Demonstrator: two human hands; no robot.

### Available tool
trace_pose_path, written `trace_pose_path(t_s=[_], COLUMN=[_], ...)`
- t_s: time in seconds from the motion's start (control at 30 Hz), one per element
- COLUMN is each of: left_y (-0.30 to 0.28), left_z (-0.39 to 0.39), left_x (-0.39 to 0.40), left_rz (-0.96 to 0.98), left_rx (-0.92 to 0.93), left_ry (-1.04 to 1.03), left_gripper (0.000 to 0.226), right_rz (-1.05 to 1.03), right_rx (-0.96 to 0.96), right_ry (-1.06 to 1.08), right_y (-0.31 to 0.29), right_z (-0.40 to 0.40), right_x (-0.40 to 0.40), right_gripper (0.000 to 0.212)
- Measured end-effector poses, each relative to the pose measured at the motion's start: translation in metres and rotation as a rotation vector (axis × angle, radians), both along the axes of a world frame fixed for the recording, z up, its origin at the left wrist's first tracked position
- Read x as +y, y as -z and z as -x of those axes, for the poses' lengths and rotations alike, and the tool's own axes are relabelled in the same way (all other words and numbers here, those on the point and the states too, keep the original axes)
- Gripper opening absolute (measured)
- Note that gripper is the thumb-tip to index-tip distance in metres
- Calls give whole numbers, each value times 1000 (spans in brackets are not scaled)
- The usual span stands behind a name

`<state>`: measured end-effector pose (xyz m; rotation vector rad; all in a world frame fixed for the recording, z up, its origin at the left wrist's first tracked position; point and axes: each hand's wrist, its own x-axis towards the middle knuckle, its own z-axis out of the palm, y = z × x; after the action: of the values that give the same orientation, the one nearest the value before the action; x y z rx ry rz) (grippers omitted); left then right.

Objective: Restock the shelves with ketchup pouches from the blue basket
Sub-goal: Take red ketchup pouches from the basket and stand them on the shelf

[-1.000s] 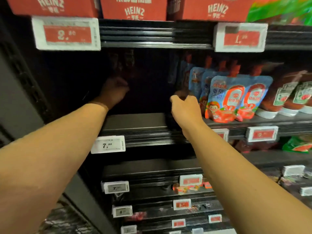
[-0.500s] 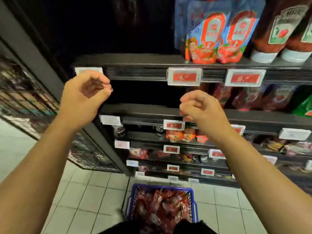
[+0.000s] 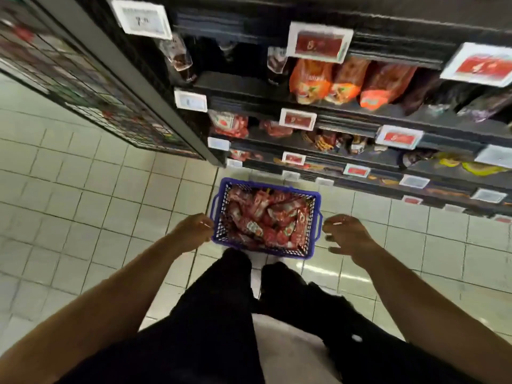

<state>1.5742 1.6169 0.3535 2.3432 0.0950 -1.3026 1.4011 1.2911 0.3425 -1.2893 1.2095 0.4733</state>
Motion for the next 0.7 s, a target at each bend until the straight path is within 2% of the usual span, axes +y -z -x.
trace_pose_path(t_s=[0.07,0.2,0.3,0.43,0.5,0.6,0.7], left_y=[41,139,221,327,365,411,436], left_z=[18,42,56,56,49,43,47], left_x=[7,6,-11,-38,-54,-68,-89], left_rz=[-43,-81,-63,-68,-28,-75,-85], left_rx=[67,175,282,301,280,206,446], left_ry=[-68,-214,-243,-311,-398,-582,-755], left_gripper=[6,12,12,37,46,62,51], right_rz=[-62,-158,-180,-188,-145,-88,-110], right_rx=[95,226,294,350,349,309,312], right_ry=[30,136,162,148,120,94,106], right_y=[37,121,192,285,325,376,413], right_z=[9,1,-18,-55,-72,-94,-108], right_x=[13,40,60,66,60,50,46], right_gripper=[7,5,3,11,14,22,19])
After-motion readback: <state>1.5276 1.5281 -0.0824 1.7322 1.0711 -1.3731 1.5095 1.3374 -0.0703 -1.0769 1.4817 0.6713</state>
